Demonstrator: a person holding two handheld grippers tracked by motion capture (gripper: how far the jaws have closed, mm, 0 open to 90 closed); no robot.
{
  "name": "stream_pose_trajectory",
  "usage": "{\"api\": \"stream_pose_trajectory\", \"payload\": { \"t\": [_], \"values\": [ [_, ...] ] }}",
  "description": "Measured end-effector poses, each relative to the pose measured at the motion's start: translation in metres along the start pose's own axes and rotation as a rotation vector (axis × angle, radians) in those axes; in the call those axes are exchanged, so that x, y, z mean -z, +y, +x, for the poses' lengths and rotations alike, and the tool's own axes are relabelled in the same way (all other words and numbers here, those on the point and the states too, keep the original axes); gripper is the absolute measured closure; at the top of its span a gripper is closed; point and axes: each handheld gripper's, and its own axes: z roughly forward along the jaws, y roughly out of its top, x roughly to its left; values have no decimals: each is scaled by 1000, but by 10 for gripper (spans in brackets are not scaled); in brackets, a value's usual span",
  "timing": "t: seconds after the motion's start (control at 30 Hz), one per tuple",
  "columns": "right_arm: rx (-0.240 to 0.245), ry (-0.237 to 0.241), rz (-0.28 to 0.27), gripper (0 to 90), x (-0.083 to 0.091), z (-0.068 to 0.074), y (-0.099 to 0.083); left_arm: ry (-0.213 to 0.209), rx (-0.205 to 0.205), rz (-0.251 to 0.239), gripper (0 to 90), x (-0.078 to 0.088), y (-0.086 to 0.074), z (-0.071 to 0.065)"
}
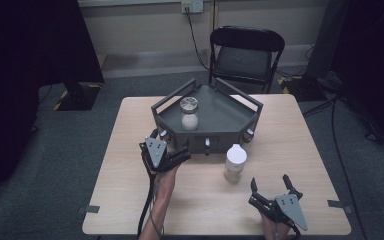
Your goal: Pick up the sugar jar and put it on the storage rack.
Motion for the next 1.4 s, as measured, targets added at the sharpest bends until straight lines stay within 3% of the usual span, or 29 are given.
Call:
{"api": "stream_pose_trajectory", "payload": {
  "t": [0.57, 0.83, 1.4],
  "values": [
    [0, -3, 0, 0, 0, 0, 0, 29, 44, -13, 0, 37, -36, 3],
    [0, -4, 0, 0, 0, 1, 0, 58, 54, -17, 0, 56, -64, 8],
    [-1, -7, -1, 0, 0, 1, 0, 66, -5, -28, 0, 79, -96, 9]
  ]
}}
